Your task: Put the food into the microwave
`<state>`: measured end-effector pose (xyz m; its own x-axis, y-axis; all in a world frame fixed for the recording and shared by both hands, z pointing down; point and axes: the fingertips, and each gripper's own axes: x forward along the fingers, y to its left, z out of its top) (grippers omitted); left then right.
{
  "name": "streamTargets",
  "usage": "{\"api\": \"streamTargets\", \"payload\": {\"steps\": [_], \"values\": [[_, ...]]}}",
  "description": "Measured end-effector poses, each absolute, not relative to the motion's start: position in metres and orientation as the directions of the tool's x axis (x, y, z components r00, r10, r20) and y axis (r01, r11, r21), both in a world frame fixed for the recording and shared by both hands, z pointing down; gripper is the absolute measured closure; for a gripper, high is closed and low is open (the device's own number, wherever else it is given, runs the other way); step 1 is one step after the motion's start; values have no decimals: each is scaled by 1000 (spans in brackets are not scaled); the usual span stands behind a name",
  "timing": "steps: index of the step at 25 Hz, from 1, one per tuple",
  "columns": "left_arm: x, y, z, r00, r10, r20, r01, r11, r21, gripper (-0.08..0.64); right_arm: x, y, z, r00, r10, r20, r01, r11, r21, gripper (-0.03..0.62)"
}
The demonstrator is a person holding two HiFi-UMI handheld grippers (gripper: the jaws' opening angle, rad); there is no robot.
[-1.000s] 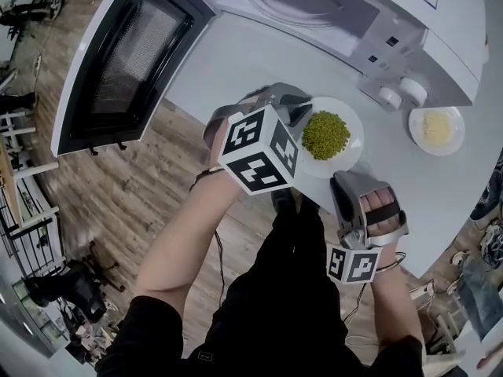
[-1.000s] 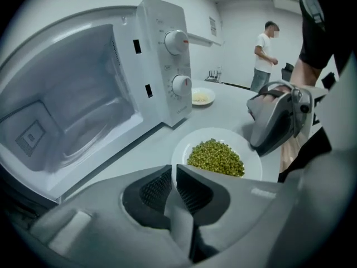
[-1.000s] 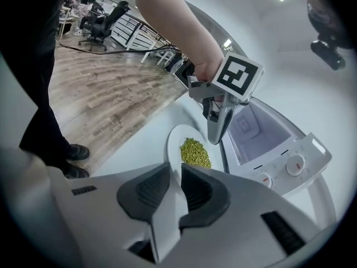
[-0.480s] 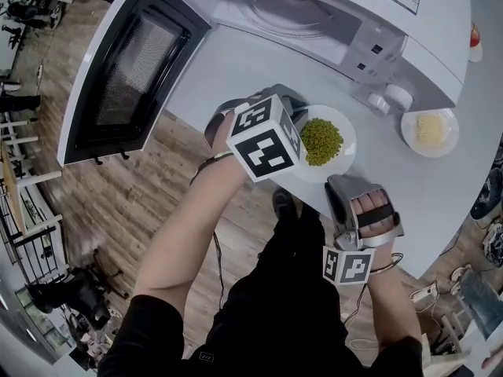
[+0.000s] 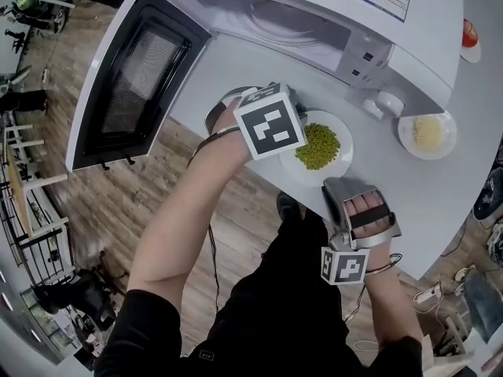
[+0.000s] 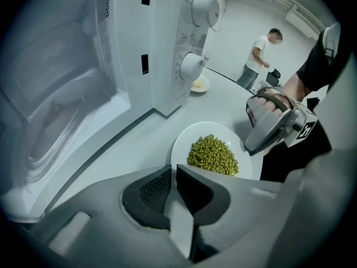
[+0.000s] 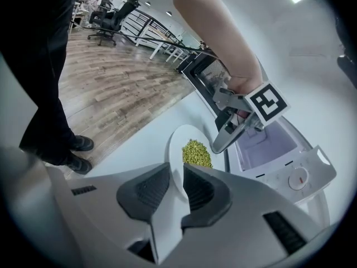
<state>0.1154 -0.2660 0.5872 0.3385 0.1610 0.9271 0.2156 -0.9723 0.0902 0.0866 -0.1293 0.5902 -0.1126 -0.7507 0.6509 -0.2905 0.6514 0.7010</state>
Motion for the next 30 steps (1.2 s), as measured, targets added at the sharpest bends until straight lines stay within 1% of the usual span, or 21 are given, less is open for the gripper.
{"api": "streamTargets", "payload": {"steps": [3,6,10,13,14,16,17,20,26,30], "values": [[118,-266,588,309,204,929,233,-963,134,548,85,-131,590,-102,-755,648,-241,651,720,517],[127,-271,587,307,208,929,248,-960,132,548,84,-133,590,-89,-762,642,-208,644,736,517],[129,-275,586,282,216,935,253,-957,145,548,84,-135,590,-89,-762,641,-220,643,734,518],[129,-268,587,289,279,916,234,-948,216,542,84,-134,591,-88,-760,644,-220,646,731,533],[129,-264,587,289,294,911,238,-944,230,530,84,-133,592,-87,-759,646,-220,647,730,538],[129,-259,589,279,308,910,251,-938,240,463,84,-132,592,-86,-757,648,-226,648,727,541],[129,-259,590,276,304,912,253,-938,237,456,84,-132,592,-86,-756,648,-230,648,726,541],[129,-262,592,270,293,917,246,-942,228,453,84,-132,591,-88,-756,648,-237,648,724,541],[129,-260,593,255,314,915,238,-937,255,460,83,-134,591,-81,-757,649,-217,649,729,538],[125,-261,593,238,294,926,224,-944,242,462,83,-137,588,-66,-774,630,-198,629,752,499]]}}
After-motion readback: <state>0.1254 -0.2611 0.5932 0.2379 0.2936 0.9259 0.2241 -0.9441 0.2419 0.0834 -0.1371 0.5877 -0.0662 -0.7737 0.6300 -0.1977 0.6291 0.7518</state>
